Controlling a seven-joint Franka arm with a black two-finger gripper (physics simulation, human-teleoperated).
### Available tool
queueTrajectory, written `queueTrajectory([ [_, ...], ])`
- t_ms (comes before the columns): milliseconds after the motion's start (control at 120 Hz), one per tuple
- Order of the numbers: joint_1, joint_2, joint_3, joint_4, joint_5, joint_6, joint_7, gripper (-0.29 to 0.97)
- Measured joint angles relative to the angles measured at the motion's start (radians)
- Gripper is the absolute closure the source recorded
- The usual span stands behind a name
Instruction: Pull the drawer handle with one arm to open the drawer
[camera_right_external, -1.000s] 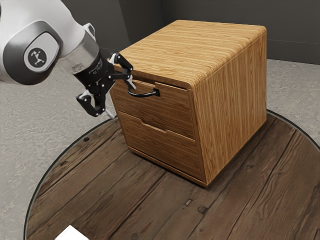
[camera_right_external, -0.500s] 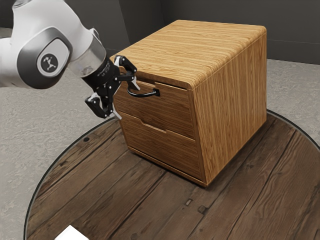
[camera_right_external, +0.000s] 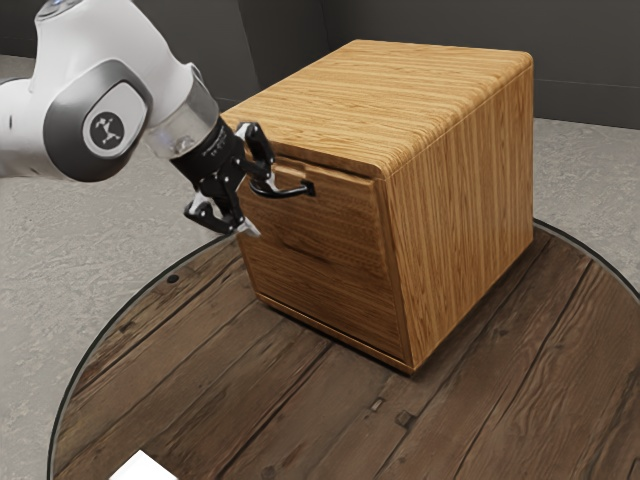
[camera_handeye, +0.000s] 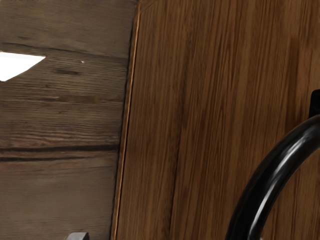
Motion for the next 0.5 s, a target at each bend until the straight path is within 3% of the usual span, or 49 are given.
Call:
queueTrajectory([
  [192,0.006,-0.068,0.000,-0.067,0.002,-0.001,-0.008,0.64],
  [500,0.011,-0.234,-0.001,-0.225,0.031,0.000,-0.017,0.80],
])
